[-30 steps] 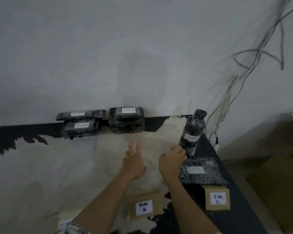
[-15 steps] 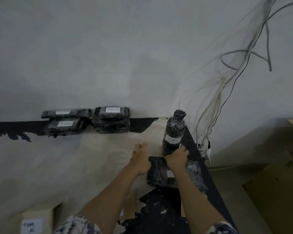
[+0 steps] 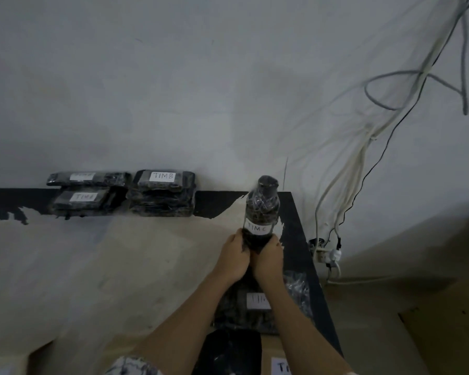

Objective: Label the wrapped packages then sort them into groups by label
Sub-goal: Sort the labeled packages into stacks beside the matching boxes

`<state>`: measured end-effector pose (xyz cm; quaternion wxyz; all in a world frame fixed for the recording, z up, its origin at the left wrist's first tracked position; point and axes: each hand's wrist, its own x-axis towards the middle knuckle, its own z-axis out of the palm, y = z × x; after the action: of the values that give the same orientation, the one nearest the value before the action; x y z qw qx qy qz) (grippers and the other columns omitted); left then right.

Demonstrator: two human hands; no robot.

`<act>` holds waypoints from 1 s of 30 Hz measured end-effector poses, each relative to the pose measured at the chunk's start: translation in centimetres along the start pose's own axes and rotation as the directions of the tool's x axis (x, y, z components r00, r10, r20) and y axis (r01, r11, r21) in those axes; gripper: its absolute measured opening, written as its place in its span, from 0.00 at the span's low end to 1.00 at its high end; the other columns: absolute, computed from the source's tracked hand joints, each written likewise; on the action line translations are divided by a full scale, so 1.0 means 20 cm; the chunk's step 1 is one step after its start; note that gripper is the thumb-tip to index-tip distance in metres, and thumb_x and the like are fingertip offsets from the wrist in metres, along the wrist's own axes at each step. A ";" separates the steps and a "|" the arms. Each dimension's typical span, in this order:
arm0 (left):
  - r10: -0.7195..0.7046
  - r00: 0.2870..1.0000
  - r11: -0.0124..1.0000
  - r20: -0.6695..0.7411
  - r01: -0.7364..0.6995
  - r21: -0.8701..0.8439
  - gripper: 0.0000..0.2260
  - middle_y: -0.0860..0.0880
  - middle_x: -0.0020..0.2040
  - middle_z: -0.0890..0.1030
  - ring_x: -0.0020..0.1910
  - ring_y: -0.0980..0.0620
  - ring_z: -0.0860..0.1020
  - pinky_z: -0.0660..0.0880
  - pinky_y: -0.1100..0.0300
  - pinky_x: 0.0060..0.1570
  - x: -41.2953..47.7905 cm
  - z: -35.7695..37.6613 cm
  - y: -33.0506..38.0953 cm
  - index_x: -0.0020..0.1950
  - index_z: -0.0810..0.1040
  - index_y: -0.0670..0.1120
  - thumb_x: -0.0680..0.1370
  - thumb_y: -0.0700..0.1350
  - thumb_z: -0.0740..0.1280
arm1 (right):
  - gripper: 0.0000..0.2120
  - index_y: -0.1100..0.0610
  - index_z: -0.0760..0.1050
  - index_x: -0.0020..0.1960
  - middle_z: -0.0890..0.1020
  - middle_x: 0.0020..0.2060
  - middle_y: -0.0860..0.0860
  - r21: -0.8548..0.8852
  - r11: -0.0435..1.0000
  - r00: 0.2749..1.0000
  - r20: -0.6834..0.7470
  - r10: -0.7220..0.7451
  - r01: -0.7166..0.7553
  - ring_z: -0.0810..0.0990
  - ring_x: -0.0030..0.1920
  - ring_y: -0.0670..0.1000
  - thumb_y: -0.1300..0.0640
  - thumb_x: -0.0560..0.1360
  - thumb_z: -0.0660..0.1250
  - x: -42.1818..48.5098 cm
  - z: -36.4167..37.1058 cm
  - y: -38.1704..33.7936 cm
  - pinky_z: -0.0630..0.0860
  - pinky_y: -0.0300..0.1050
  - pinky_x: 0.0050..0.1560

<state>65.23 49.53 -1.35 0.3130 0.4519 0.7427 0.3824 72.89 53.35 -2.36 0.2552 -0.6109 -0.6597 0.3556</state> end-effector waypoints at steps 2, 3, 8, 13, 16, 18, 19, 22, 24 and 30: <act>0.010 0.999 1.000 -0.035 -0.011 -0.016 0.16 0.42 0.61 0.75 0.58 0.46 0.75 0.71 0.59 0.58 0.07 -0.01 0.00 0.67 0.69 0.44 0.80 0.39 0.56 | 0.23 0.66 0.66 0.64 0.75 0.58 0.62 -0.005 1.000 1.000 0.009 -0.028 0.028 0.76 0.57 0.61 0.60 0.74 0.68 0.08 0.02 -0.02 0.74 0.55 0.58; 0.017 0.999 1.000 -0.046 -0.018 -0.020 0.15 0.42 0.61 0.76 0.58 0.47 0.75 0.71 0.60 0.57 0.11 -0.02 -0.01 0.66 0.69 0.43 0.80 0.38 0.56 | 0.22 0.66 0.66 0.64 0.75 0.57 0.63 -0.007 0.999 0.999 0.014 -0.045 0.045 0.76 0.57 0.61 0.60 0.74 0.68 0.12 0.02 -0.04 0.75 0.54 0.57; 0.036 0.997 0.998 -0.075 -0.040 -0.056 0.17 0.42 0.62 0.76 0.60 0.46 0.75 0.68 0.64 0.57 0.35 -0.08 0.01 0.66 0.70 0.41 0.78 0.34 0.56 | 0.19 0.66 0.68 0.62 0.77 0.56 0.63 0.040 0.995 0.994 0.047 -0.098 0.096 0.77 0.55 0.61 0.61 0.74 0.68 0.37 0.08 -0.14 0.75 0.53 0.55; -0.026 0.992 0.997 -0.120 0.018 -0.073 0.14 0.43 0.61 0.77 0.57 0.51 0.74 0.66 0.65 0.52 0.59 -0.12 0.04 0.65 0.71 0.45 0.80 0.41 0.57 | 0.19 0.66 0.67 0.63 0.77 0.56 0.64 0.118 0.991 0.995 0.067 -0.071 0.063 0.77 0.57 0.62 0.62 0.74 0.67 0.59 0.16 -0.24 0.75 0.56 0.58; -0.024 0.993 0.995 -0.118 0.012 -0.098 0.15 0.43 0.64 0.76 0.56 0.54 0.72 0.64 0.68 0.53 0.68 -0.12 0.04 0.67 0.70 0.45 0.80 0.40 0.57 | 0.19 0.67 0.67 0.62 0.77 0.55 0.64 0.170 0.984 0.997 0.056 -0.058 0.048 0.77 0.56 0.63 0.63 0.74 0.67 0.69 0.18 -0.27 0.75 0.57 0.57; -0.023 0.994 0.994 -0.107 0.011 -0.113 0.16 0.44 0.66 0.74 0.60 0.51 0.72 0.64 0.67 0.56 0.73 -0.12 0.04 0.69 0.69 0.46 0.80 0.41 0.57 | 0.19 0.68 0.68 0.62 0.78 0.55 0.65 0.150 0.987 0.996 0.047 -0.071 0.063 0.78 0.55 0.63 0.63 0.74 0.67 0.74 0.19 -0.28 0.76 0.53 0.54; -0.025 0.995 0.992 -0.093 0.013 -0.122 0.17 0.44 0.67 0.74 0.62 0.50 0.72 0.64 0.65 0.58 0.75 -0.12 0.03 0.70 0.68 0.46 0.80 0.41 0.57 | 0.19 0.68 0.67 0.62 0.78 0.56 0.65 0.126 0.989 0.996 0.047 -0.079 0.073 0.77 0.55 0.63 0.62 0.74 0.67 0.76 0.19 -0.28 0.75 0.51 0.53; -0.043 0.998 0.986 -0.035 0.036 -0.163 0.21 0.44 0.70 0.70 0.67 0.48 0.69 0.63 0.61 0.64 0.78 -0.12 0.03 0.73 0.64 0.47 0.80 0.39 0.58 | 0.20 0.66 0.67 0.63 0.77 0.57 0.65 0.111 0.990 0.994 0.060 -0.090 0.083 0.77 0.56 0.63 0.60 0.75 0.67 0.79 0.19 -0.29 0.73 0.50 0.53; -0.045 0.999 0.982 -0.019 0.040 -0.184 0.25 0.44 0.71 0.69 0.68 0.46 0.68 0.63 0.58 0.67 0.79 -0.14 0.03 0.74 0.62 0.47 0.78 0.36 0.59 | 0.21 0.66 0.67 0.63 0.78 0.57 0.64 0.111 0.991 0.994 0.069 -0.086 0.078 0.77 0.56 0.62 0.59 0.75 0.67 0.79 0.19 -0.29 0.72 0.46 0.50; -0.080 0.997 0.996 0.019 0.079 0.048 0.13 0.40 0.62 0.76 0.58 0.43 0.75 0.70 0.57 0.54 0.66 -0.16 0.05 0.61 0.74 0.41 0.77 0.39 0.61 | 0.22 0.67 0.66 0.66 0.76 0.58 0.64 0.126 0.991 0.993 0.106 -0.060 0.046 0.75 0.59 0.62 0.65 0.74 0.66 0.67 0.12 -0.23 0.69 0.42 0.49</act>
<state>57.86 61.03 -0.50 0.3249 0.4334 0.7655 0.3474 66.46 66.27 -1.55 0.2653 -0.5558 -0.6656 0.4215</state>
